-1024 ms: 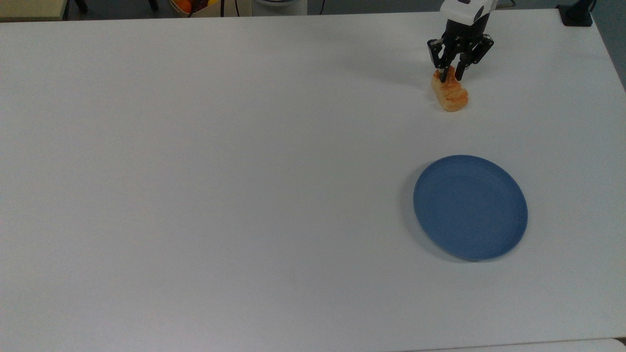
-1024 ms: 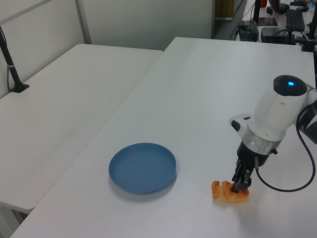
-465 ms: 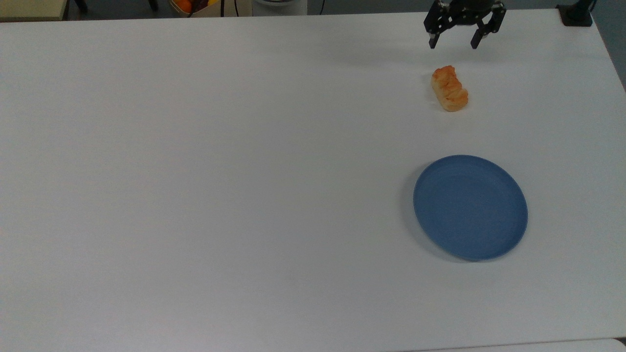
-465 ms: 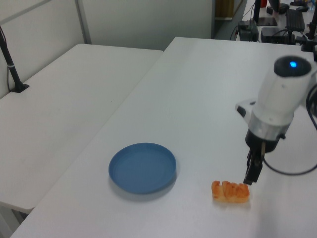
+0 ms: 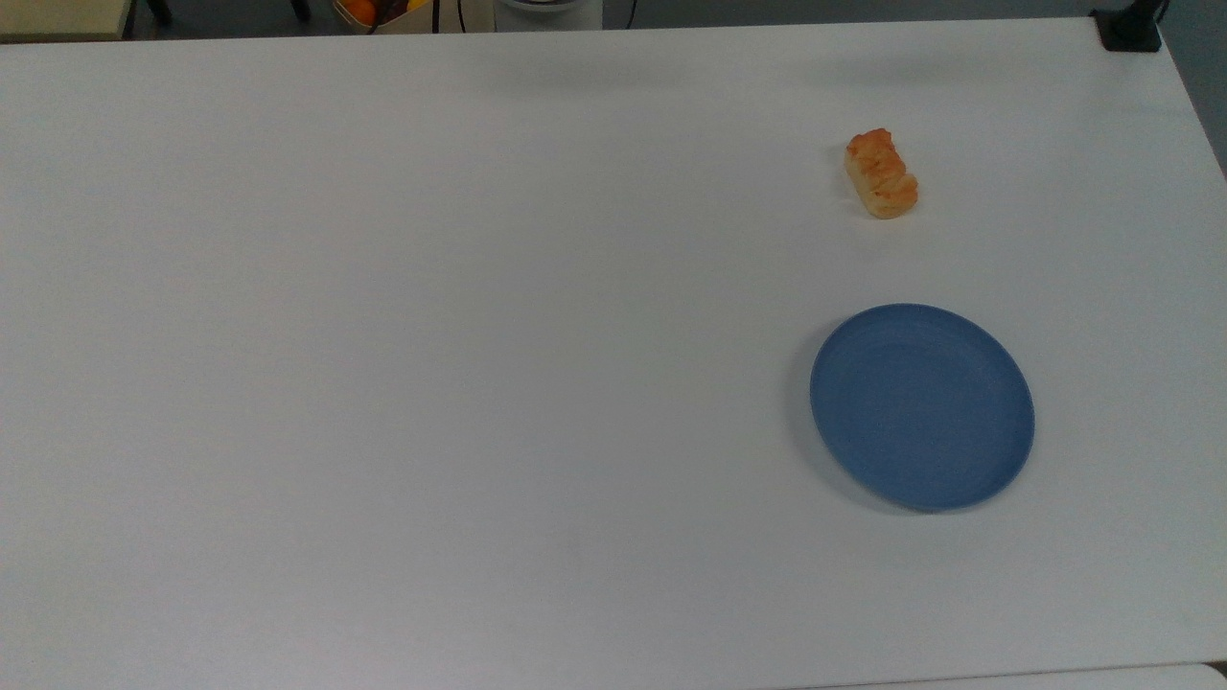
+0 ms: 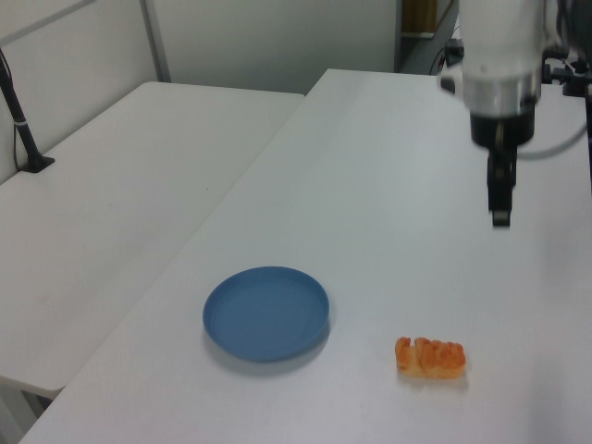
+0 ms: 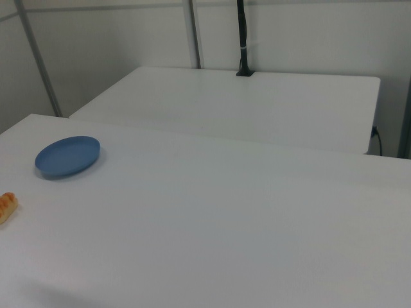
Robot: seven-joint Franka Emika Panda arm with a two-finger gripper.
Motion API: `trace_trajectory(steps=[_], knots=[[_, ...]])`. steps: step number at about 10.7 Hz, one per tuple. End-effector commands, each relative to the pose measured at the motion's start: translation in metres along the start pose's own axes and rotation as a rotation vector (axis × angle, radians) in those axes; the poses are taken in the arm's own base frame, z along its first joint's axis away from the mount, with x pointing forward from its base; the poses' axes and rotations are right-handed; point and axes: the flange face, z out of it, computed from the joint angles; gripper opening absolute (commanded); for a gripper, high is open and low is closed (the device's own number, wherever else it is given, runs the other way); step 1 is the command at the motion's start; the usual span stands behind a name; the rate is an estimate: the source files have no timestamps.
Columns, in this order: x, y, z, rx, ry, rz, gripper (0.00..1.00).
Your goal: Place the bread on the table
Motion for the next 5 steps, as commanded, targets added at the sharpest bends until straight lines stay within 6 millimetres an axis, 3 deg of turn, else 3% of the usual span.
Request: trace_trajectory(steps=[1, 3, 5], knots=[[0.004, 0.099, -0.064, 0.069, 0.025, 0.134, 1.0], [0.018, 0.178, -0.077, 0.112, 0.052, 0.26, 1.0], [0.026, 0.237, -0.074, 0.131, 0.057, 0.321, 1.0]])
